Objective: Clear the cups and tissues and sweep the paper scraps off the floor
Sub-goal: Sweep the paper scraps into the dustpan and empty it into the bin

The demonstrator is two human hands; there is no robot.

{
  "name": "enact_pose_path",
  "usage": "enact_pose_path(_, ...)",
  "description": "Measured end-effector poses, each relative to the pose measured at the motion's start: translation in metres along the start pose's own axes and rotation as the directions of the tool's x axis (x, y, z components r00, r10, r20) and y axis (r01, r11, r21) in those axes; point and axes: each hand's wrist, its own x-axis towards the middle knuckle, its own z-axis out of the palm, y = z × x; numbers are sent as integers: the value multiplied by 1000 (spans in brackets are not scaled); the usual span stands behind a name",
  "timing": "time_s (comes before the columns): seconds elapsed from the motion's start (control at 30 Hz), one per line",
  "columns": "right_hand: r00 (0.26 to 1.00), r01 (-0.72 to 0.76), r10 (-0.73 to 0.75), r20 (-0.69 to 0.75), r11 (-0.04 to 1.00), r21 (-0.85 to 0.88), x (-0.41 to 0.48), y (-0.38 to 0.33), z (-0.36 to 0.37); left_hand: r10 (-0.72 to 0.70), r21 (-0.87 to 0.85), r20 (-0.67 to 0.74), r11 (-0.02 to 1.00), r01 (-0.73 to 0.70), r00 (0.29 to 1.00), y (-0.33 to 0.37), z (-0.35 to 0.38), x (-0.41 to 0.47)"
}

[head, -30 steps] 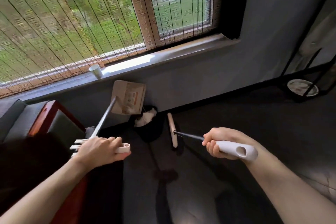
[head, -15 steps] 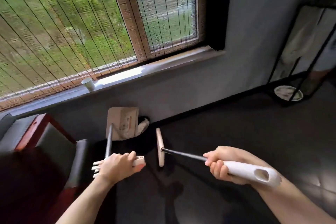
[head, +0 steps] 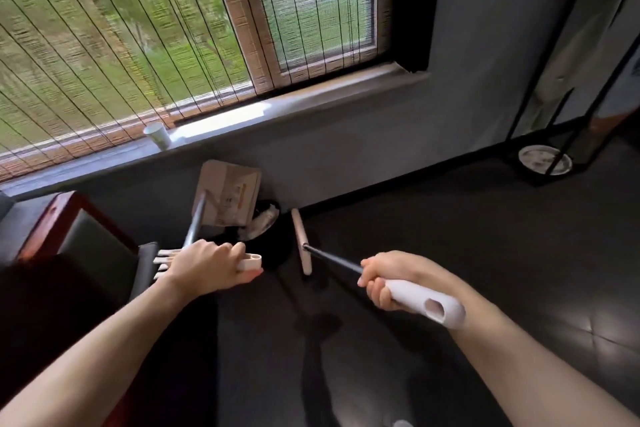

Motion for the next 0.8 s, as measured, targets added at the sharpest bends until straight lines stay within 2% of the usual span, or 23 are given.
enact_pose_path(0.17,998,61,-61,19,998,35,-5,-21,4,10,40,14,999,-11,1000,-4,-7,2)
enact_pose_path(0.2,998,65,-66,17,997,38,-4,-21,3,35,51,54,998,-38,998,2,2,-2)
enact_pose_path(0.27,997,70,-71,12,996,55,2,-18,-1,125,44,267,989,-141,956,22,30,-16)
enact_pose_path(0.3,997,71,-72,15,995,64,7,-15,-5,147,7,410,987,-164,900,35,46,-23)
enact_pose_path(0.37,997,57,-60,39,995,76,17,-9,-13,120,-41,564,992,-118,817,56,70,-29)
enact_pose_path(0.4,998,41,-45,46,996,76,22,-5,-16,81,-36,583,997,-73,809,62,75,-28)
enact_pose_path(0.43,999,30,-33,37,997,72,28,-1,-19,53,-16,569,998,-54,821,64,78,-23)
enact_pose_path(0.53,998,41,-41,-50,999,-4,47,15,-20,81,4,288,996,-85,954,54,77,-8)
enact_pose_path(0.57,996,53,-54,-75,998,-25,52,22,-19,79,20,233,996,-86,969,48,73,-3)
enact_pose_path(0.67,991,73,-76,-106,997,-29,64,39,-22,97,66,163,992,-109,982,23,57,6)
enact_pose_path(0.8,987,106,-109,-118,994,-30,70,44,-24,141,79,199,984,-160,970,-1,35,-4)
